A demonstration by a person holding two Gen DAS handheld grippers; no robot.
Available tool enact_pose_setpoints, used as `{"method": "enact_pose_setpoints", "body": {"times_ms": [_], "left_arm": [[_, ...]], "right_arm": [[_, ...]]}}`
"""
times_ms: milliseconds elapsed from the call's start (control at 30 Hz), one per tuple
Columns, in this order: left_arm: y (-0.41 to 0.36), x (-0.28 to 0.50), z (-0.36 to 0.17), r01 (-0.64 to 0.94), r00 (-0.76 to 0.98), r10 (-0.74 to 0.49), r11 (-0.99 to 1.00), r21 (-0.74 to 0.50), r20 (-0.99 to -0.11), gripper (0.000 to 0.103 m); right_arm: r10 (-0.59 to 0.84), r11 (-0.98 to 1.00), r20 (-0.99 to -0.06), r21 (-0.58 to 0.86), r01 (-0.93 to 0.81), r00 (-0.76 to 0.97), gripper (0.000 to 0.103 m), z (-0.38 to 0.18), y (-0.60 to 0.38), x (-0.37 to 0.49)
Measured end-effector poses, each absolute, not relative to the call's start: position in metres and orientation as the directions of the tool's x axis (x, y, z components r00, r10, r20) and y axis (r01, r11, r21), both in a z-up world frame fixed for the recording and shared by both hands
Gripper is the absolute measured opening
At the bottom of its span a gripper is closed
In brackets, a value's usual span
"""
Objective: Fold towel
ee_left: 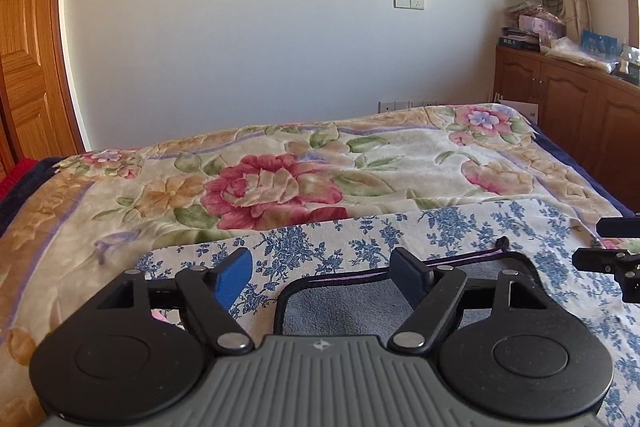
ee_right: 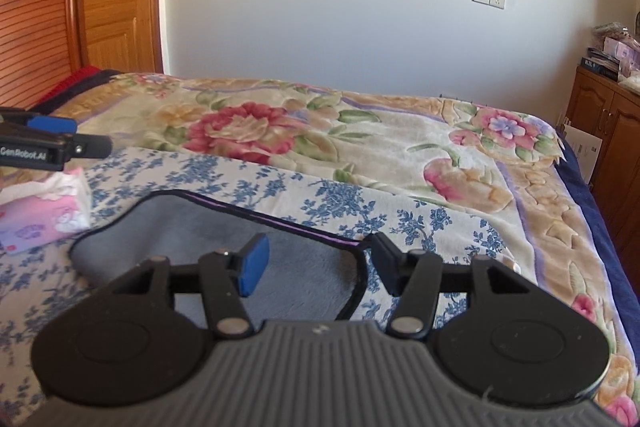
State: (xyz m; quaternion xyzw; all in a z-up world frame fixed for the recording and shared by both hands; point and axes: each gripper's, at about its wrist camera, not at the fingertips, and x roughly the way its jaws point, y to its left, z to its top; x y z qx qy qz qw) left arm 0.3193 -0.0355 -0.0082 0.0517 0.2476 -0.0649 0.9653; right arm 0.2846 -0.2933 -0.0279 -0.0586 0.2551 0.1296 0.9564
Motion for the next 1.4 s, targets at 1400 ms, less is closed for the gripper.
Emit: {"method": "enact_pose_setpoints", "body": {"times_ms": [1400], "left_arm": [[-0.022, 0.155, 0.046, 0.168, 0.893, -0.115, 0.982, 0.085, -0.436, 0.097]], "right_arm": [[0.215, 0.973, -0.442, 0.022, -0.229, 0.871, 0.066, 0.018, -0.287, 0.149]]}}
